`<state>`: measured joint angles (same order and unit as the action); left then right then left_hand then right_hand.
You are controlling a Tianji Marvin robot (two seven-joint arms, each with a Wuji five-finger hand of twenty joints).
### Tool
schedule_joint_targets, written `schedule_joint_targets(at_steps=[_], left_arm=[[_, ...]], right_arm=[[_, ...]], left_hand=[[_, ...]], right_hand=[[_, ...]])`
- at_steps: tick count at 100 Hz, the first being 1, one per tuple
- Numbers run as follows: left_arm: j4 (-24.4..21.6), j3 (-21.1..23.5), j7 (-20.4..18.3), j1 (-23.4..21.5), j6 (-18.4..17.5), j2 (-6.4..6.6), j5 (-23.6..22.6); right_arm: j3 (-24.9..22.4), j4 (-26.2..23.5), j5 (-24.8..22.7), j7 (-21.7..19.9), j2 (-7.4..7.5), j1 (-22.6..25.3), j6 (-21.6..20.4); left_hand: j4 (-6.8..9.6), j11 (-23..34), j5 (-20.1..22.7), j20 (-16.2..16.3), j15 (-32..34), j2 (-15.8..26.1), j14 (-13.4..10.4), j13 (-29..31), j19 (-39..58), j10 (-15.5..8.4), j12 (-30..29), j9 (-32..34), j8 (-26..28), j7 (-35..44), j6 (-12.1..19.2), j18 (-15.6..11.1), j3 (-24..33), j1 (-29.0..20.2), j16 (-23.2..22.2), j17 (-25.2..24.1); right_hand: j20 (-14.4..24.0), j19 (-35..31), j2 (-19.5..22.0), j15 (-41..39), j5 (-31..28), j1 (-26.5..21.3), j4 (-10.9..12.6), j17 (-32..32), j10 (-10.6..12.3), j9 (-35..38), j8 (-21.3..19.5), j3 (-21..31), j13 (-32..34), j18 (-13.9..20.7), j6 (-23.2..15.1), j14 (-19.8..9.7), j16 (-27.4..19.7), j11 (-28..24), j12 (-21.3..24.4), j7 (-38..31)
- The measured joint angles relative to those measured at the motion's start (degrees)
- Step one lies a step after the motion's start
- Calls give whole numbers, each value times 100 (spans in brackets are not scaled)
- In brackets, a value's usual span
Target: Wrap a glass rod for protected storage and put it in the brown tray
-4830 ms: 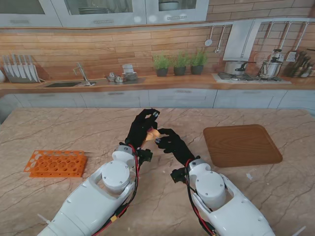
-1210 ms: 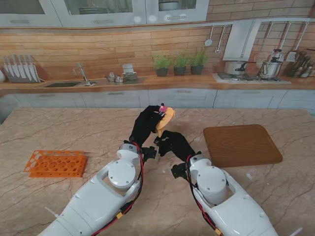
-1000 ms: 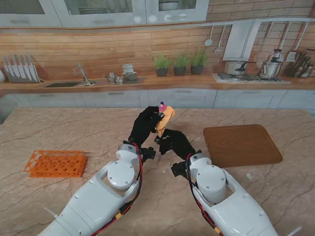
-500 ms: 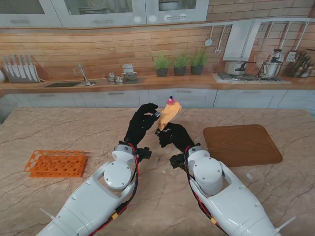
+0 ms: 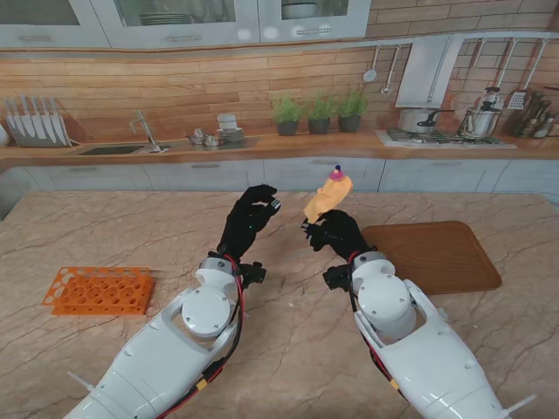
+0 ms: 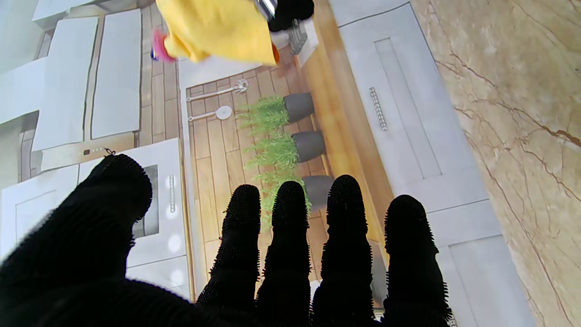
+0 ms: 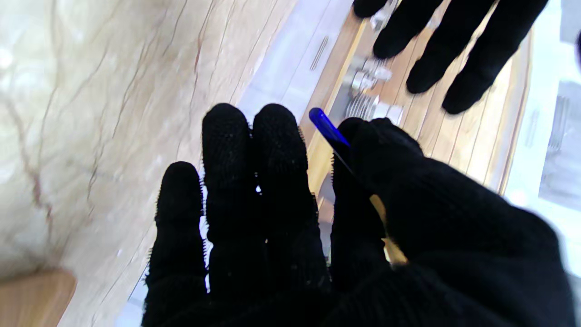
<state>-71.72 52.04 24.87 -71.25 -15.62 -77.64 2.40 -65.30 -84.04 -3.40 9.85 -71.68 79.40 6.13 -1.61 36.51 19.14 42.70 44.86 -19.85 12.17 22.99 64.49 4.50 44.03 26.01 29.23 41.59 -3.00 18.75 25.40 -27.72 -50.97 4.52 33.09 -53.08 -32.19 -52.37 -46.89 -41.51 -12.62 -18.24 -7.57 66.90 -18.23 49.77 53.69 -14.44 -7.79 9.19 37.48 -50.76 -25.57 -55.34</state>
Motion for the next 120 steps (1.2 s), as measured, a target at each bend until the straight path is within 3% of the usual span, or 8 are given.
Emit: schedule_joint_targets(at_steps=[26, 45, 68, 81, 97, 108, 120], left_arm=[[-1, -3, -49, 6, 67, 1, 40], [13, -7, -106, 17, 139, 11, 20], [10, -8, -129, 13, 288, 29, -26], [-4, -5, -156, 3, 359, 43, -47], [-6, 0, -148, -8, 379, 51, -103], [-6, 8, -131, -21, 386, 51, -94], [-27, 39, -103, -62, 405, 50, -82]], right_arm=[[-657, -37, -880, 79, 153, 350, 31], [-1114, -20, -1463, -240, 310, 501, 64], [-1483, 462, -2025, -334, 464, 409, 157], [-1561, 820, -2498, -436, 558, 280, 251], [-1553, 1235, -2675, -402, 635, 92, 259], [-1406, 1595, -3271, -285, 695, -88, 347], [-1164, 1998, -3481, -159, 760, -281, 561]], left_hand=[[0, 0, 0, 59, 1, 3, -5, 0, -1, 1, -1, 0, 0, 0, -1, 0, -52, -5, 0, 0], [0, 0, 0, 61, 1, 4, -8, 0, -1, 2, -1, 0, 0, 0, -1, 1, -55, -7, 1, 0], [0, 0, 0, 63, 2, 72, -9, 0, -1, 2, -1, 0, 2, 0, -1, 1, -120, -8, 1, 0], [0, 0, 0, 63, 4, 156, -9, 0, -1, 2, -1, 0, 3, 0, -1, 1, -123, -137, 1, 0], [1, 0, 0, 64, 9, 251, -11, 0, -1, 2, -1, 0, 4, 0, -2, 1, 82, -154, 1, 0], [1, 0, 0, 65, 10, 251, -12, 0, -1, 2, -1, 0, 5, 0, -2, 1, 82, -151, 1, 0], [1, 0, 0, 66, 10, 251, -12, 0, -1, 2, -1, 0, 5, 0, -2, 1, 82, -150, 1, 0]], right_hand=[[0, -130, 1, -71, 7, 0, -1, -3, -10, -42, -67, 0, -5, 0, 2, 5, 46, -110, -16, 0], [-1, -319, 9, -193, 7, 0, -1, -74, -50, -105, -79, 0, -65, 6, 6, 38, 70, -195, -75, 0], [-1, -495, 37, -290, 8, 0, -1, -79, -91, -126, -136, 0, -114, 15, 18, 94, 129, -255, -78, 0], [22, -647, 55, -434, 14, 0, 6, -82, -121, -190, -193, 0, -167, 73, 59, 118, 227, -354, -92, 1], [69, -744, 55, -559, 15, 0, 14, -86, -169, -190, -219, 103, -167, 75, 125, 177, 287, -436, -107, 1], [74, -761, 50, -564, 15, 1, 14, -88, -172, -190, -227, 129, -167, 77, 137, 178, 291, -437, -107, 1], [130, -817, 48, -567, 15, 1, 14, -100, -174, -190, -241, 137, -167, 78, 138, 180, 296, -438, -106, 1]])
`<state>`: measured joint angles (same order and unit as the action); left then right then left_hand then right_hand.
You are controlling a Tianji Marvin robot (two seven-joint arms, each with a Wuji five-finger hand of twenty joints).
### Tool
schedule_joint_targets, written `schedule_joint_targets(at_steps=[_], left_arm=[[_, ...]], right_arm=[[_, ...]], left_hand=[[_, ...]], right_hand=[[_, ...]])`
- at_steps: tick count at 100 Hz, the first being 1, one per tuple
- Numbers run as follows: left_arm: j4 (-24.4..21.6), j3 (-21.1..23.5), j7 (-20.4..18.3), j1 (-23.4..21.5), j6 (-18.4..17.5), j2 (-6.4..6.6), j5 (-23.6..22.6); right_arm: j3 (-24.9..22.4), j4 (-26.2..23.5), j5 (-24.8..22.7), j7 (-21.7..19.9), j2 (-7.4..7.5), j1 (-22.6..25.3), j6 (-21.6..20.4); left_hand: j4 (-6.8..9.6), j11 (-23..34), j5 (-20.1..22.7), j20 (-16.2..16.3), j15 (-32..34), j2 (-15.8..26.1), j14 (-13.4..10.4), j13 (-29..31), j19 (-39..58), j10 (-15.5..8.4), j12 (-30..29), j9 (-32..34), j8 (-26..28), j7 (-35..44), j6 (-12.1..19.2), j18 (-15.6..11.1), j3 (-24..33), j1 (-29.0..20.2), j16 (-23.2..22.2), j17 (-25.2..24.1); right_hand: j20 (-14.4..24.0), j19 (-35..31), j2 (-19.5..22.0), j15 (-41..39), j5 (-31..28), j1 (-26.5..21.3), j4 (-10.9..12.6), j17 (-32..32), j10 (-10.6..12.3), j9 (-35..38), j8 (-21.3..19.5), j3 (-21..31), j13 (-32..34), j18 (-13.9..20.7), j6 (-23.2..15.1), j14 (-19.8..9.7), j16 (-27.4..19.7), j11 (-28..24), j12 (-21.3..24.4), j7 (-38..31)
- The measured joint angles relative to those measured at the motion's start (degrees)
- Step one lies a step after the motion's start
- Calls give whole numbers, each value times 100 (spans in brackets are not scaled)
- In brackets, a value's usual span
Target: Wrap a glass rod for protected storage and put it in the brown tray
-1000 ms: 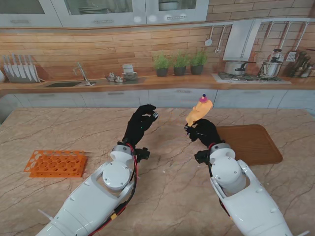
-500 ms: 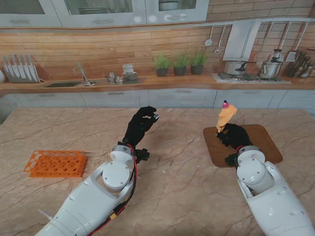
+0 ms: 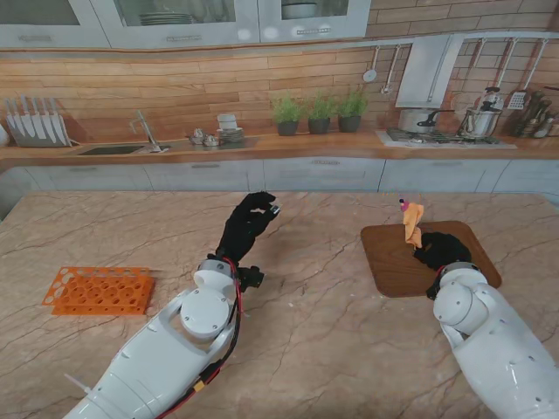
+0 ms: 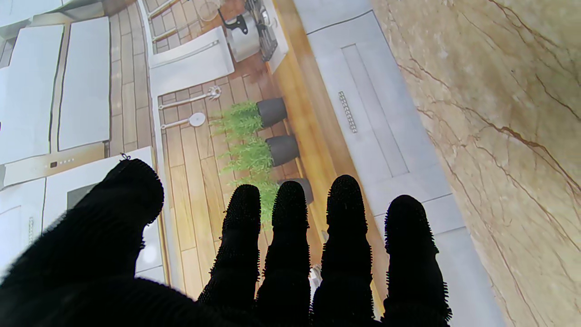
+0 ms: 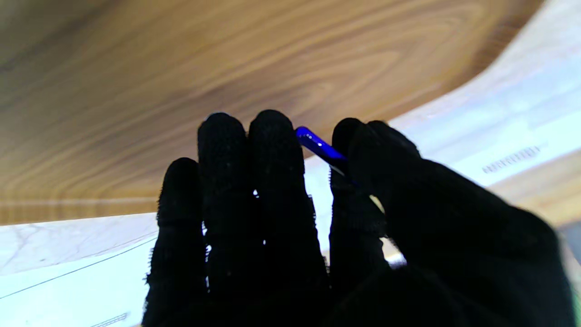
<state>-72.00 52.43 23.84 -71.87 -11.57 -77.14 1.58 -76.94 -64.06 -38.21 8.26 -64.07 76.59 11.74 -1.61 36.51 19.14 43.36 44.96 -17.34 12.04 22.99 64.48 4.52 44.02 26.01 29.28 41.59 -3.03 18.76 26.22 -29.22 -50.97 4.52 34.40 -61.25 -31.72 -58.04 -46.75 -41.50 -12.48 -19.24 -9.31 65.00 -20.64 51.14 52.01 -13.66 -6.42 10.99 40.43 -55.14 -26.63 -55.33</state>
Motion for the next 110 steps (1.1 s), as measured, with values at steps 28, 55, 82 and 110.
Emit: schedule_joint_targets(at_steps=[28, 55, 82, 110], left_arm=[[-58, 47, 34, -77, 54, 8, -17], [-69, 56, 32, -91, 88, 12, 0], [-122, 83, 42, -133, 158, 14, 26], [-139, 100, 88, -154, 175, 11, 66]], right_arm=[[400, 626, -578, 260, 87, -211, 181], [714, 869, -911, 405, 173, -410, 200], [924, 1068, -1190, 480, 229, -579, 184], [966, 1034, -1637, 222, 348, -637, 152]], left_hand=[[0, 0, 0, 1, 3, 0, -1, 0, 0, 0, 0, 0, 0, 0, 0, 0, 0, 1, 0, 0], [1, 0, 0, 4, 48, 91, -1, 0, 0, 0, 0, 0, 0, 0, 0, 0, -16, 1, 0, 0], [1, 0, 0, 7, 78, 271, -1, 0, 0, 0, 0, 0, 0, 0, 0, 0, -15, 1, 0, 0], [1, 0, 0, 7, 111, 271, -1, 0, 0, 0, 0, 0, 0, 0, 0, 0, -18, 1, 0, 0]], right_hand=[[1, -70, -2, -3, 52, 13, -7, -51, 0, 0, -205, 2, 0, 4, -24, 0, 2, -11, 0, -110], [2, -135, -3, -59, 72, 68, -7, -51, -1, -29, -278, 56, -42, 49, -29, 0, 2, -54, 0, -227], [2, -185, -3, -74, 155, 125, -7, 94, -67, -487, -182, 131, -503, 65, -124, -7, 3, -58, 51, -274], [-52, -187, -90, 260, 160, 255, 167, 597, -227, -1915, -102, 331, -1464, 88, -227, -92, -151, 203, 360, -263]])
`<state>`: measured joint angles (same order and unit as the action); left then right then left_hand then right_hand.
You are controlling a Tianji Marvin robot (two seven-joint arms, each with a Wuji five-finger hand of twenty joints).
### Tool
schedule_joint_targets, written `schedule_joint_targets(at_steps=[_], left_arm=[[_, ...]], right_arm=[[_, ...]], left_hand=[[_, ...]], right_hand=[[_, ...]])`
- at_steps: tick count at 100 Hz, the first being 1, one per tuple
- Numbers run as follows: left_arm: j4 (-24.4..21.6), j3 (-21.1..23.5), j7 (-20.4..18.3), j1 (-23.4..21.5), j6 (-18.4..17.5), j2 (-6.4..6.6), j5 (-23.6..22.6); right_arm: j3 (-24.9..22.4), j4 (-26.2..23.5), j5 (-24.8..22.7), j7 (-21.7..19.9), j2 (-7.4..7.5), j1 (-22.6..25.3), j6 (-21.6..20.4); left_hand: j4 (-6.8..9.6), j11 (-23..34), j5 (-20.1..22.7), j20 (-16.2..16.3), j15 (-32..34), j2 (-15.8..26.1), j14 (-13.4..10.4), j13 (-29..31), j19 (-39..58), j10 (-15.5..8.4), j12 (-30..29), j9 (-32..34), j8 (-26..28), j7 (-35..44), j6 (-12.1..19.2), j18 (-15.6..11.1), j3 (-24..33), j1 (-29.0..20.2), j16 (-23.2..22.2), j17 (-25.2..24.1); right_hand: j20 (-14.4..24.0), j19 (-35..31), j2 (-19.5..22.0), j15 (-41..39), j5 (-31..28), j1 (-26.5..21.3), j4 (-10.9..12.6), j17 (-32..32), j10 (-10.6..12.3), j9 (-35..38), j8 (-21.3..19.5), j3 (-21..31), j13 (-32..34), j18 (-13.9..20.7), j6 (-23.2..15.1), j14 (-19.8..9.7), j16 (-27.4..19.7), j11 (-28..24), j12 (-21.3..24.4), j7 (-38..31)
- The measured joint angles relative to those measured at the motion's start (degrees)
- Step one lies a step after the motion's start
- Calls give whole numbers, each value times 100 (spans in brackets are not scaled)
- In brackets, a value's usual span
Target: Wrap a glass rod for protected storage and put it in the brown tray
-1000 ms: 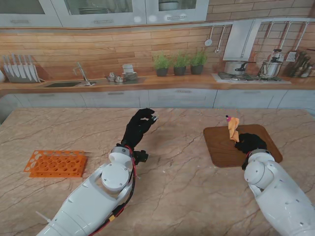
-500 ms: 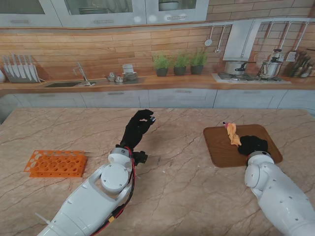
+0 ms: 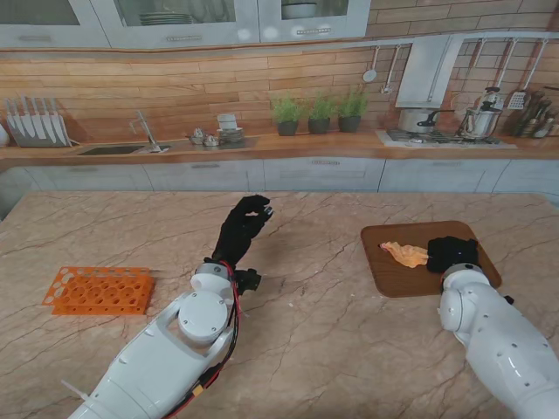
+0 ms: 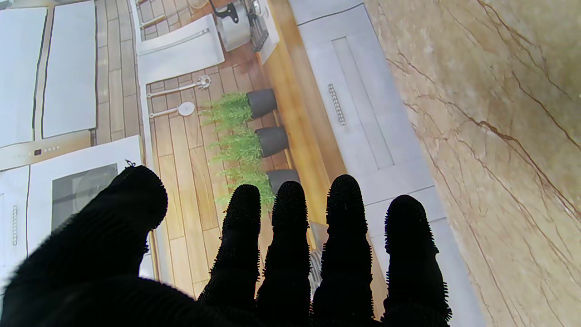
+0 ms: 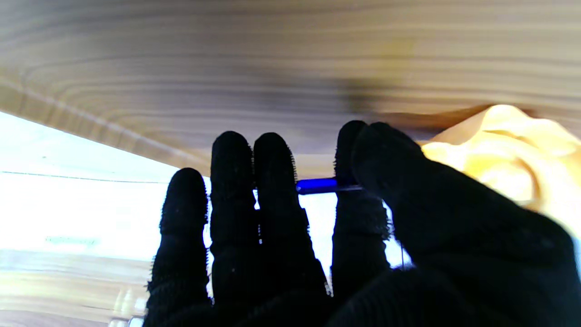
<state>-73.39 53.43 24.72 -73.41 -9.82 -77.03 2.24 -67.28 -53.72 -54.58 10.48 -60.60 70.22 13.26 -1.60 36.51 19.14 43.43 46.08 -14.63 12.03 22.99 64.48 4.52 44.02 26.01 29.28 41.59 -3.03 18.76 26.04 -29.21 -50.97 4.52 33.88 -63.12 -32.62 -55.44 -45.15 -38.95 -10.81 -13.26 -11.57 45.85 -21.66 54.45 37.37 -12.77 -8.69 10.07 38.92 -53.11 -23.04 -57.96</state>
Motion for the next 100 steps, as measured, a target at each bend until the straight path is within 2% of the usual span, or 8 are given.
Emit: schedule_joint_targets(at_steps=[13, 22, 31, 39, 46, 62, 84, 100], left_arm=[[-13, 13, 6, -12, 15, 0, 8], [-21, 25, 8, -20, 20, 0, 8], [-24, 34, 11, -27, 21, 0, 7], [-25, 50, 11, -38, 17, 1, -4], [-25, 67, 15, -51, 9, 3, -21], [-25, 91, 38, -70, -27, 8, -68], [-117, 248, 20, -166, -169, 71, -416], [-313, 472, 8, -316, -278, 173, -718]], right_arm=[[-26, -98, -69, -154, 34, 5, 35], [-50, -187, -103, -234, 43, 26, 107], [-129, -320, -150, -265, 45, 94, 162], [-255, -451, -240, -271, 44, 186, 178], [-398, -591, -432, -309, 45, 292, 188], [-659, -829, -451, -257, 44, 495, 167], [-1057, -1244, 50, 111, -17, 817, -532], [-1226, -1844, 390, -58, -75, 1092, -990]], left_hand=[[0, 0, 0, 0, 7, 31, 0, 0, 0, 0, 0, 0, 0, 0, 0, 0, -48, 0, 0, 0], [0, 0, 0, 1, 23, 104, 0, 0, 0, 0, 0, 0, 0, 0, 0, 0, -52, 0, 0, 0], [0, 0, 0, 1, 43, 103, 0, 0, 0, 0, 0, 0, 0, 0, 0, 0, -53, 0, 0, 0], [0, 0, 0, 1, 46, 103, 0, 0, 0, 0, 0, 0, 0, 0, 0, -8, -52, 0, 0, 0], [0, 0, 0, 1, 48, 103, 0, 0, 0, 0, 0, 0, 0, 0, 0, -10, -52, 0, 0, 0], [0, 0, 0, 1, 49, 103, 0, 0, 0, 0, 0, 0, 0, 0, 0, -13, -52, 0, 0, 0], [0, -5, 0, 1, 49, 103, 0, 0, 0, 0, -65, 0, 0, 0, 0, -14, -53, -1, 0, 0], [0, -818, 0, -109, -279, 103, 0, 0, -181, 149, -899, -17, -55, 0, 0, -15, -67, -1, 249, 12]], right_hand=[[-15, 44, -1, 376, 94, 65, 8, 158, -3, -368, 2, 47, -206, 1, -94, -80, -246, 261, 37, 0], [-65, 177, 6, 668, 683, 129, 258, 232, -3, -784, 68, 195, -334, 1, -273, -162, -425, 437, 60, 102], [-68, 305, -109, 949, 1082, 347, 262, 305, -3, -1196, 108, 366, -505, 3, -274, -241, -560, 624, 64, 379], [-68, 423, -184, 1136, 1268, 600, 394, 371, 11, -1546, -96, 554, -680, 5, -110, -305, -633, 705, 69, 766], [-69, 504, -344, 1298, 1438, 649, 697, 396, 20, -1771, -629, 655, -738, 6, 4, -332, -672, 731, 79, 1126], [-85, 730, -580, 1432, 1843, 935, 697, 521, 22, -2197, -766, 632, -876, 8, 131, -371, -741, 771, 86, 1249], [-130, 898, -574, 1441, 2066, 1041, 697, 597, 22, -2273, -770, 290, -879, 8, 207, -382, -744, 788, 88, 1238], [-132, 926, -513, 1441, 2126, 1126, 697, 597, 22, -2271, -794, 241, -879, 9, 212, -383, -744, 787, 88, 1218]])
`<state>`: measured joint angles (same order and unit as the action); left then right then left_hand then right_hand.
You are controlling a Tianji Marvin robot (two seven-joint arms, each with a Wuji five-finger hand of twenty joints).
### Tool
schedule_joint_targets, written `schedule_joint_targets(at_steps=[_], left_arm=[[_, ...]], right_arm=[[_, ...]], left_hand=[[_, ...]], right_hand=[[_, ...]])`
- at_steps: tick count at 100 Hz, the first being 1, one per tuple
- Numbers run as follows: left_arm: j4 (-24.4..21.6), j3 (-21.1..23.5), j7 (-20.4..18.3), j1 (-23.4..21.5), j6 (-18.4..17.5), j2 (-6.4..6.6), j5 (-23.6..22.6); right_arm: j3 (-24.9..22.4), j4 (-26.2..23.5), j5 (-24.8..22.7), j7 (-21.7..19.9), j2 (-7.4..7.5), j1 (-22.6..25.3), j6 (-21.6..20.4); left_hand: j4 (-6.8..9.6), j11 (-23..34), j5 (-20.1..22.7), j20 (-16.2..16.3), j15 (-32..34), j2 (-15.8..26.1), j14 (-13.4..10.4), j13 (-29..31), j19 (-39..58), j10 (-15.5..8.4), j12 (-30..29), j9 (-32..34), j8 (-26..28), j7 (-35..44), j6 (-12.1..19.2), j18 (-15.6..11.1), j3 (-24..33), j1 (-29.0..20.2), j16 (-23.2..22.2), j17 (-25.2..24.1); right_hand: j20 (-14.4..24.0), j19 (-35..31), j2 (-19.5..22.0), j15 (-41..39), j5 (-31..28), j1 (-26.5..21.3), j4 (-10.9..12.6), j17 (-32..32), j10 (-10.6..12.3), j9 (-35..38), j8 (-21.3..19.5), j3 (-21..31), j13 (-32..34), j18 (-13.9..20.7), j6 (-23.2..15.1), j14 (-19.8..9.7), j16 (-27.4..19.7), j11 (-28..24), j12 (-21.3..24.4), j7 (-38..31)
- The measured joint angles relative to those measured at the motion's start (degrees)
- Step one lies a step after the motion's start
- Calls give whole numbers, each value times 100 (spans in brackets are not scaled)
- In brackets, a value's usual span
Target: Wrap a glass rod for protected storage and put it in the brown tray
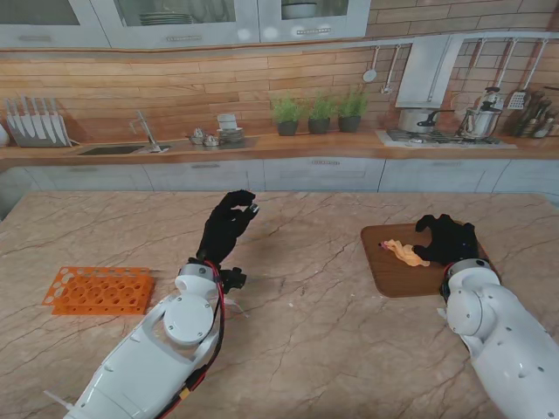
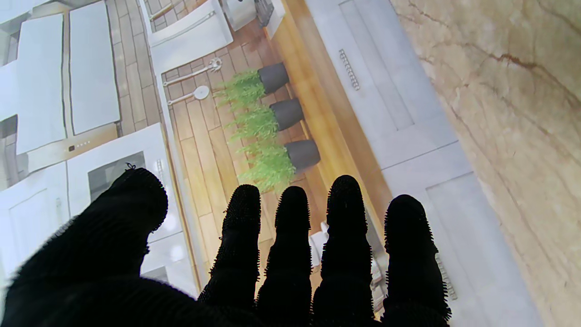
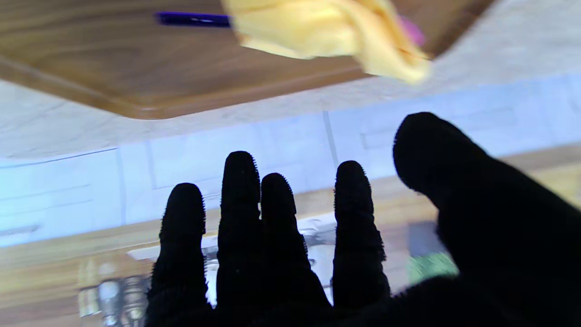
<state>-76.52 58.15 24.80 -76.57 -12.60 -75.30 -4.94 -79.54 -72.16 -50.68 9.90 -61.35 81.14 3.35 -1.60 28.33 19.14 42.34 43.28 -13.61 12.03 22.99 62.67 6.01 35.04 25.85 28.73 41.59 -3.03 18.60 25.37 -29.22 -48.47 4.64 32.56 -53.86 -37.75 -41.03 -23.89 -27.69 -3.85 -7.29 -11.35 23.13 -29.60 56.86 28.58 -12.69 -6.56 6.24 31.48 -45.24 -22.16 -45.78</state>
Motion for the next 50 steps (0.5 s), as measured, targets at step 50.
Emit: schedule_joint_targets(at_steps=[50], left_arm=[[-1673, 821, -1130, -1298, 137, 569, -690]], right_arm=[[36, -2242, 2123, -532, -239, 1121, -663]], left_hand=[[0, -1214, -267, -1306, -2197, -107, 11, -527, -1492, 343, -1032, -529, -366, -1093, -124, 11, -1120, -169, 1501, -460]], right_hand=[[-8, 349, 1, 131, 1, 18, 0, -26, 51, 274, -25, -174, 29, -84, 21, 0, -1, 72, 1, -29]])
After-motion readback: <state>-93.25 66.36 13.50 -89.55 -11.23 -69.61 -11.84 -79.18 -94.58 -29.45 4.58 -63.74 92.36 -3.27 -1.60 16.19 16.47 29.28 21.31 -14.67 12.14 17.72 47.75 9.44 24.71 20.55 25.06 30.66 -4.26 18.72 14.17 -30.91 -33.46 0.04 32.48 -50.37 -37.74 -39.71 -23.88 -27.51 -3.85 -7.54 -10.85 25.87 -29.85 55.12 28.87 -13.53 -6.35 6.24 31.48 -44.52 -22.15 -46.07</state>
